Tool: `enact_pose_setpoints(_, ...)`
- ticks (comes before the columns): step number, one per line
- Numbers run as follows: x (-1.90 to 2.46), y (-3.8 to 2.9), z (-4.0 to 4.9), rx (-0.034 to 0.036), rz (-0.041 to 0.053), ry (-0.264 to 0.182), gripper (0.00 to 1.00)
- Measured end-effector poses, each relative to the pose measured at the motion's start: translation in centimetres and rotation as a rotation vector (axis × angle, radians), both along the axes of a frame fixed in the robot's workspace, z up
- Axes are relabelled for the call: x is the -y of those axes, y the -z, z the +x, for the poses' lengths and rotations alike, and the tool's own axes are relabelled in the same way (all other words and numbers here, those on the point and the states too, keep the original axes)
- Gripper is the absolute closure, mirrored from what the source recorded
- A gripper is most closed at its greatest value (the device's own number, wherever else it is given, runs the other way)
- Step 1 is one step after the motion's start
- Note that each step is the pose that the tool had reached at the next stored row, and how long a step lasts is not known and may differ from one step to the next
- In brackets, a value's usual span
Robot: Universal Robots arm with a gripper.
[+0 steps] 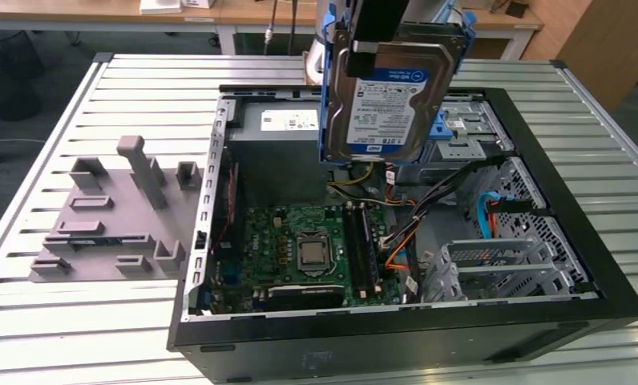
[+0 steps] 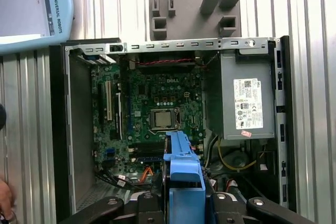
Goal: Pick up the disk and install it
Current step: 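Insert the disk into the insertion slot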
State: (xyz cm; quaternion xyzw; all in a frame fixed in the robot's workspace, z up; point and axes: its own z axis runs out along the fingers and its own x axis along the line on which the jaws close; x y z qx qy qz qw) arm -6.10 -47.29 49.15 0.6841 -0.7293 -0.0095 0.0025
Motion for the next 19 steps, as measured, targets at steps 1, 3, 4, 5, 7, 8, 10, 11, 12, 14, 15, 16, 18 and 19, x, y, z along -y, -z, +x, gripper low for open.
enact_pose_setpoints(1, 0.06, 0.00, 0.00, 0.0000, 0.0000, 0.000, 0.64)
enact_pose_setpoints(3, 0.23, 0.01, 0.00, 0.0000, 0.0001, 0.000, 0.64)
enact_pose_setpoints(4, 0.36, 0.02, 0.00, 0.0000, 0.0000, 0.000, 0.64)
enact_pose_setpoints(5, 0.47, 0.02, 0.00, 0.0001, 0.0000, 0.000, 0.64)
enact_pose_setpoints(7, 0.72, 0.03, 0.00, 0.0000, 0.0001, 0.000, 0.64)
enact_pose_setpoints(8, 0.87, 0.04, 0.00, 0.0000, 0.0001, 0.000, 0.64)
enact_pose_setpoints(10, 1.25, 0.06, 0.00, 0.0000, 0.0000, 0.000, 0.64)
enact_pose_setpoints(11, 1.48, 0.07, 0.00, 0.0001, 0.0001, 0.000, 0.64)
enact_pose_setpoints(12, 1.71, 0.08, 0.00, 0.0000, 0.0000, 0.000, 0.64)
enact_pose_setpoints(14, 2.09, 0.10, 0.00, 0.0001, 0.0001, 0.000, 0.64)
enact_pose_setpoints(15, 2.21, 0.10, 0.00, 0.0000, 0.0001, 0.000, 0.64)
enact_pose_setpoints(16, 2.29, 0.11, 0.00, 0.0000, 0.0001, 0.000, 0.64)
enact_pose_setpoints(18, 2.33, 0.11, -0.01, 0.0000, -0.0003, 0.000, 0.64)
enact_pose_setpoints(19, 2.34, 0.11, 0.00, 0.0000, -0.0004, 0.000, 0.64)
